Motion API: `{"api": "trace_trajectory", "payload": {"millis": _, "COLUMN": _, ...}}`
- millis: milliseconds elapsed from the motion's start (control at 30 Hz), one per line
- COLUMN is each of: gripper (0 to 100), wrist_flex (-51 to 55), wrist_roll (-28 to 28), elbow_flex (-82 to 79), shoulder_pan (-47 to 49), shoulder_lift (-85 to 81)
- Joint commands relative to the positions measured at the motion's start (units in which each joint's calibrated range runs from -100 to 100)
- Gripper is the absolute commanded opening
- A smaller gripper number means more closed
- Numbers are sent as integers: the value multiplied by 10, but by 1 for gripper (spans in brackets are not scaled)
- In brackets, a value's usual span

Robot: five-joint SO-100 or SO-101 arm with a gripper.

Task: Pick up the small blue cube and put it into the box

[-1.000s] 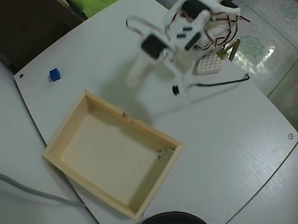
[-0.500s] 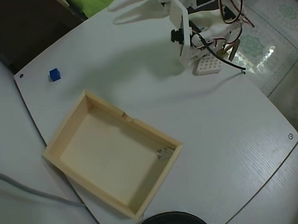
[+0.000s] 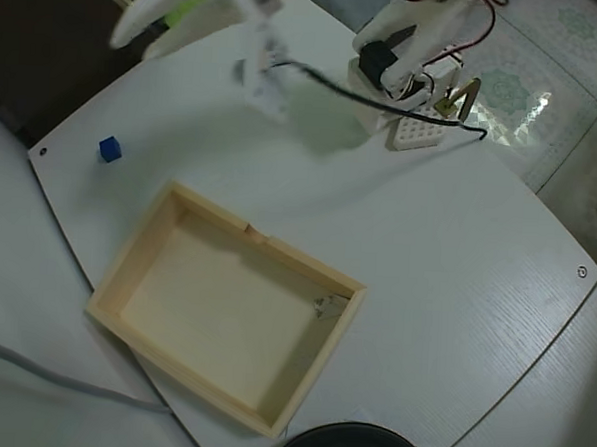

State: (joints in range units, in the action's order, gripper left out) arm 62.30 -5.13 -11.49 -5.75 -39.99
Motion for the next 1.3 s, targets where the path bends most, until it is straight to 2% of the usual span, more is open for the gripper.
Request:
{"api": "trace_trajectory", "payload": {"millis": 0, "gripper": 15, "wrist_flex": 31, "wrist_roll": -2, "elbow_flex": 112, "shoulder_pan": -24, "shoulder_lift": 109}}
{"api": "trace_trajectory", "payload": {"millis": 600, "gripper": 15, "wrist_flex": 102, "wrist_roll": -16, "elbow_flex": 394, "shoulder_pan": -98, "shoulder_lift": 515}}
{"api": "trace_trajectory", "payload": {"millis": 867, "gripper": 15, "wrist_flex": 106, "wrist_roll": -41, "elbow_flex": 494, "shoulder_pan": -130, "shoulder_lift": 633}}
{"api": "trace_trajectory", "payload": {"millis": 1267, "gripper": 15, "wrist_flex": 106, "wrist_roll": -54, "elbow_flex": 562, "shoulder_pan": -172, "shoulder_lift": 755}}
